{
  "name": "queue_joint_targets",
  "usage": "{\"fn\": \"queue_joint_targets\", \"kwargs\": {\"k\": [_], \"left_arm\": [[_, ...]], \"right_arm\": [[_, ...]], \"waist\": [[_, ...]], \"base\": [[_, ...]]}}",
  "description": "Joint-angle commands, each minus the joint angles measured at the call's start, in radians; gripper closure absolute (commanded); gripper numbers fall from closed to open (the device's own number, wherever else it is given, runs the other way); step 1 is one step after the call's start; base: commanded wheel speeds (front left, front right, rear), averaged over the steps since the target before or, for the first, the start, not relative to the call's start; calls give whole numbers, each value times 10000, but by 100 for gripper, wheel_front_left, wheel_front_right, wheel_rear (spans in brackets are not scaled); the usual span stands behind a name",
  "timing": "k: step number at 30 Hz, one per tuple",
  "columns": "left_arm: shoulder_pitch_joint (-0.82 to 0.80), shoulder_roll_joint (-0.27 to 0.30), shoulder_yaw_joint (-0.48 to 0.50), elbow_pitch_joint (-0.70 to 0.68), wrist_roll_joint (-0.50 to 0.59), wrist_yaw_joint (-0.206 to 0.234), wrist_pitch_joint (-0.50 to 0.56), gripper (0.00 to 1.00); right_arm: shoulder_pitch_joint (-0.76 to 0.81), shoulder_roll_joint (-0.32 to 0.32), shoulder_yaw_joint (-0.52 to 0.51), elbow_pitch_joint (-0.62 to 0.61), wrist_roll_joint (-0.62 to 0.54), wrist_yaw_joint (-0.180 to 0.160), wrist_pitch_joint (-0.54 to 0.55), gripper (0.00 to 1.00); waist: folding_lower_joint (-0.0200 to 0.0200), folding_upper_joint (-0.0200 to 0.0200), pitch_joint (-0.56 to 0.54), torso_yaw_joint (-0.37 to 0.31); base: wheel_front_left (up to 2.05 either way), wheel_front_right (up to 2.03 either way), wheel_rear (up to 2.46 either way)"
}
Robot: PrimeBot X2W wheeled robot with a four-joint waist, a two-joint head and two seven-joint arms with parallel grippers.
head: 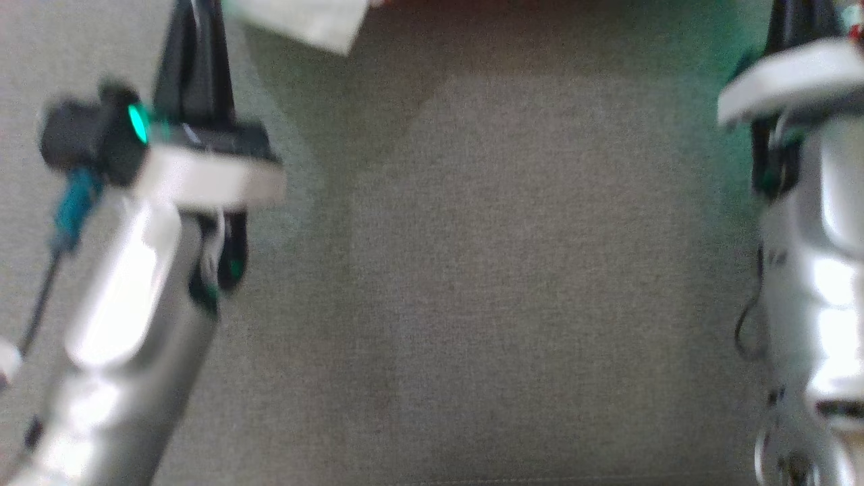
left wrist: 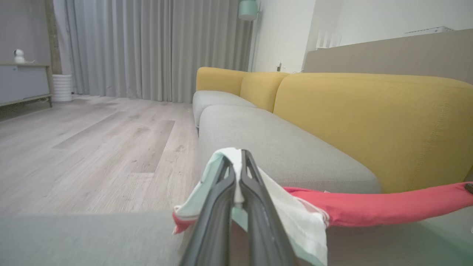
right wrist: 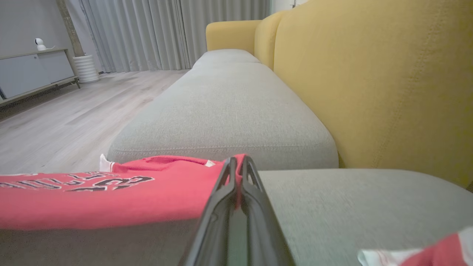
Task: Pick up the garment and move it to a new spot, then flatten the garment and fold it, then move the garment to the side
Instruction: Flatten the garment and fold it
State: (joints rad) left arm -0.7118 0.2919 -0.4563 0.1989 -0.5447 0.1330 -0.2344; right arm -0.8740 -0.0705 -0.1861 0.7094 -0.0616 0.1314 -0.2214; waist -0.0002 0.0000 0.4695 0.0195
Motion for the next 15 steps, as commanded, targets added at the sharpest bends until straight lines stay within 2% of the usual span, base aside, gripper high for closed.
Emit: {"fn": "queue_joint_targets", "kwargs": {"k": [1,7,15], "left_arm": [[516,481,335,-648,-89,174,-132,100],[3319,648,389,-2021,-412,796,-178,100],[6160,1136,18,-3889,-522,1509,287,100]], "right_arm": [[600,201,324,-561,279,-7,-77,100],[3118,201,686,-1947,1216,-7,438,100],[6503,202,551,-4908,1982,-7,1924,100]], "waist": [[2,0,-827,38],[2,0,-2117,11],[2,0,-3417,144]], "base": [[0,0,0],[0,0,0],[0,0,0]]}}
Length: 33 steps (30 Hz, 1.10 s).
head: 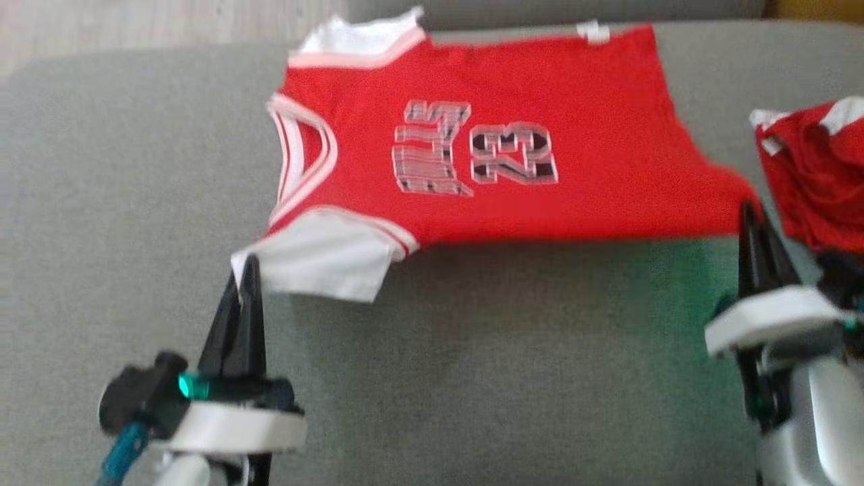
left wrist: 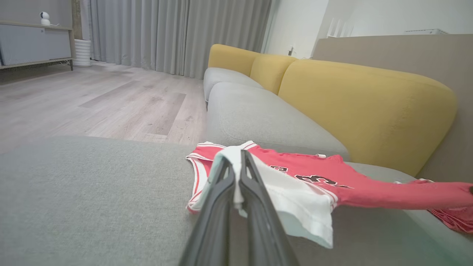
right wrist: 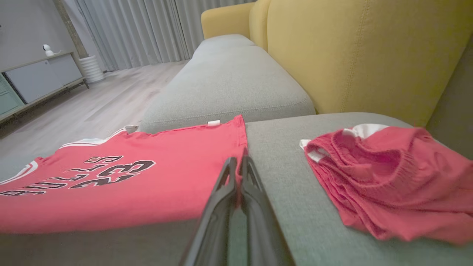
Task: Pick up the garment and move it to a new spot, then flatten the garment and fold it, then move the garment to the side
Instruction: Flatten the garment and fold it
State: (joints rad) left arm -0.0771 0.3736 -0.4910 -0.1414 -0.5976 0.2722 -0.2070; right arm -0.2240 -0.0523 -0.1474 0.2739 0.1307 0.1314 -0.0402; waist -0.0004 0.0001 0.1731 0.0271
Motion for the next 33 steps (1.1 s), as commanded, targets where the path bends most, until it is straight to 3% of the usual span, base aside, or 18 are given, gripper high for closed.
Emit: {"fn": "queue_joint_targets", "kwargs": {"k": [1,9,14,25,33], "left_arm": [[84,396,335,-730,18,221,85,100],[1294,813,24,-1819,46,741,839,100],[1368,851,-225,-1647,-76,730,1314,100],[-306,804,-811,-313,-82,-113,2370,100],[-2299,391,-803,992,-232,-862,2690,100]], "right_arm": [[385,20,129,-907,91,-7,328,100],[2542,20,182,-2878,447,-7,1892,100],[2861,20,166,-3120,376,-7,2721,100],[1994,20,272,-2413,322,-7,3710,100],[751,20,111,-1612,512,-7,4080,100]], "waist": [[4,-1,-544,79],[4,-1,-808,162],[4,-1,-755,137],[4,-1,-570,136],[4,-1,-375,14]], "base": [[0,0,0],[0,0,0],[0,0,0],[0,0,0],[0,0,0]]}}
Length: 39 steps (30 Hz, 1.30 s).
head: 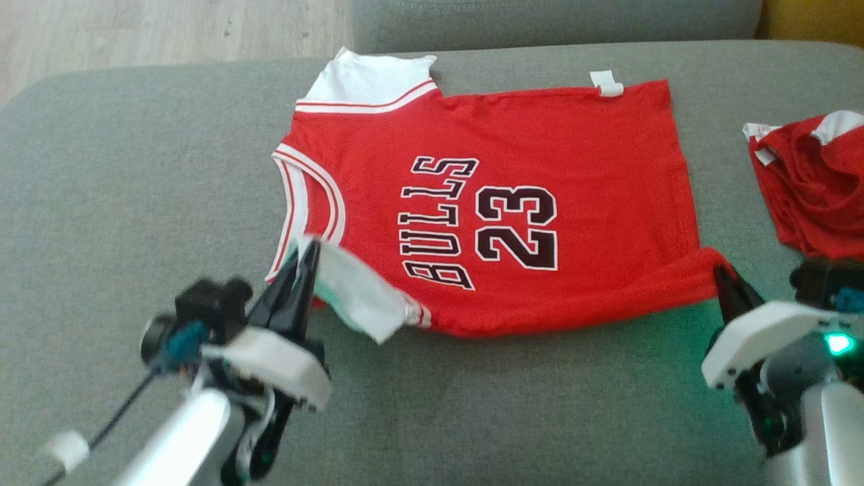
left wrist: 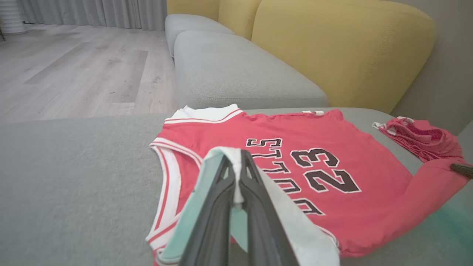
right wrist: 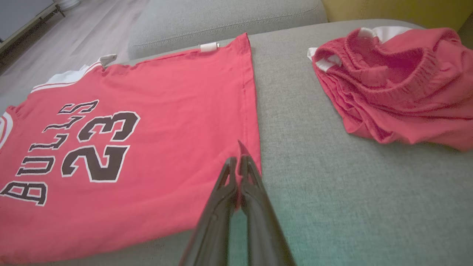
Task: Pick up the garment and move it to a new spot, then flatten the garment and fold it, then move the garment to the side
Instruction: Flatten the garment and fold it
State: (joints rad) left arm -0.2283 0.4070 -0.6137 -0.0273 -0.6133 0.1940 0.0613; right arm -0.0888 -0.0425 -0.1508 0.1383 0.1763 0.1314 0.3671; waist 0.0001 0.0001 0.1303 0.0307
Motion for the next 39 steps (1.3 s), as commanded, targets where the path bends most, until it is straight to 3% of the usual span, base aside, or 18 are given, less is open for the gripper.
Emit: {"fn": "queue_joint_targets", "kwargs": {"k": [1,12,26,27,28,29,30,31,32,39], "left_arm": [[-1076,25,428,72,-54,-179,26,100],[-3219,-477,748,2554,-71,-708,-425,100],[-4310,-1041,881,4355,-18,-912,-1480,100],[-4373,-1060,907,4454,-19,-915,-1565,100],[-4445,-1069,932,4529,-2,-929,-1689,100],[-4510,-1085,971,4593,10,-944,-1859,100],[-4560,-1103,988,4652,16,-995,-2018,74],[-4605,-1112,977,4697,39,-1072,-2172,25],[-4639,-1126,973,4755,52,-1128,-2304,0],[-4422,-1174,1101,4544,39,-1373,-2963,0]], "right_arm": [[-790,-78,99,-110,125,-7,27,100],[-2938,-78,-95,2078,570,-7,-626,100],[-4792,-78,82,4552,477,-7,-1870,100],[-4921,-78,120,4706,484,-7,-2012,91],[-5048,-78,205,4844,487,-7,-2163,70],[-5160,-78,229,4963,439,-7,-2379,35],[-5255,-78,235,5081,344,-7,-2594,0],[-5338,-78,248,5196,306,-7,-2775,0],[-5414,-78,264,5313,349,-7,-2930,0],[-5379,-78,446,5279,269,-7,-3978,0]], "waist": [[-1,-1,86,-36],[-1,-1,510,-338],[-1,-1,1001,-476],[-1,-1,1031,-489],[-1,-1,1067,-500],[-1,-1,1091,-510],[-1,-1,1110,-518],[-1,-1,1124,-521],[-1,-1,1134,-523],[-1,-1,1044,-519]], "base": [[0,0,0],[0,0,0],[0,0,0],[0,0,0],[0,0,0],[0,0,0],[0,0,0],[0,0,0],[0,0,0],[0,0,0]]}}
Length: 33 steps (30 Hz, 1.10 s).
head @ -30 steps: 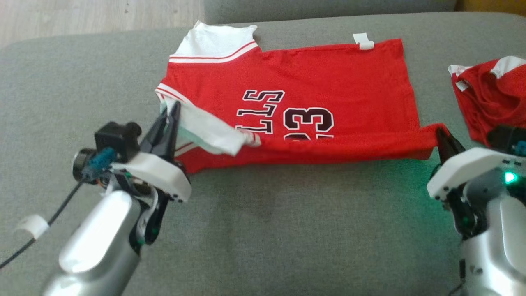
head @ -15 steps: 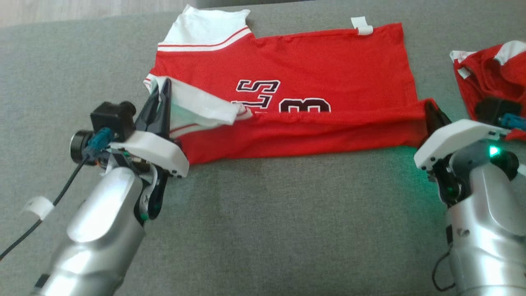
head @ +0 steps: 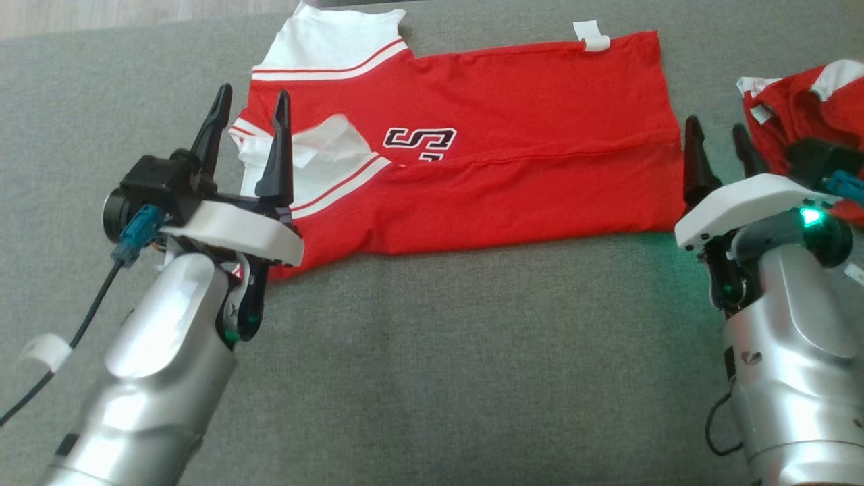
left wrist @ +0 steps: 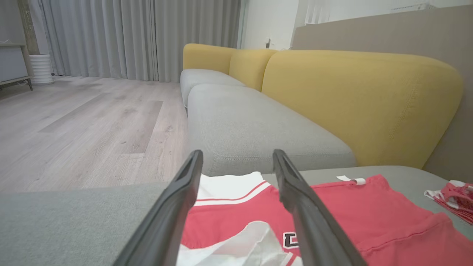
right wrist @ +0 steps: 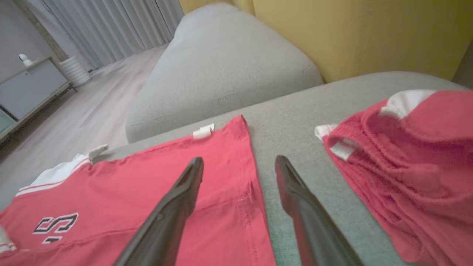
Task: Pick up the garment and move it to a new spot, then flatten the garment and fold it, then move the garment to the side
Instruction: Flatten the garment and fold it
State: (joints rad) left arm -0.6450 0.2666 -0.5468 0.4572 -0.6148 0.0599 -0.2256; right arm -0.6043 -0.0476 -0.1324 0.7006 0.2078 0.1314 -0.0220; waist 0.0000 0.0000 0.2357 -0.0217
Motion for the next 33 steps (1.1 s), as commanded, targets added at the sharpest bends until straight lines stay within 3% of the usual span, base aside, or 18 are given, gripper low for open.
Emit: {"fn": "queue_joint_targets", "kwargs": {"k": [1,7,14,19,33], "left_arm": [[-154,232,466,-446,49,-33,-143,0],[1077,356,574,-1650,-118,210,-199,0],[3044,593,647,-2847,-619,1239,717,0],[3651,632,704,-3011,-1030,1679,1441,0],[3135,556,943,-1881,-1746,1866,2551,0]], "right_arm": [[-115,-26,276,-499,-80,-7,-178,0],[1088,-26,377,-1912,-449,-7,-311,0],[2891,-26,18,-3972,-763,-7,71,0],[3660,-26,15,-5008,-707,-7,465,0],[3495,-26,227,-5506,-613,-7,930,0]], "waist": [[0,0,-35,16],[0,0,-273,90],[0,0,-376,267],[0,0,-129,284],[0,0,831,-20]], "base": [[0,0,0],[0,0,0],[0,0,0],[0,0,0],[0,0,0]]}}
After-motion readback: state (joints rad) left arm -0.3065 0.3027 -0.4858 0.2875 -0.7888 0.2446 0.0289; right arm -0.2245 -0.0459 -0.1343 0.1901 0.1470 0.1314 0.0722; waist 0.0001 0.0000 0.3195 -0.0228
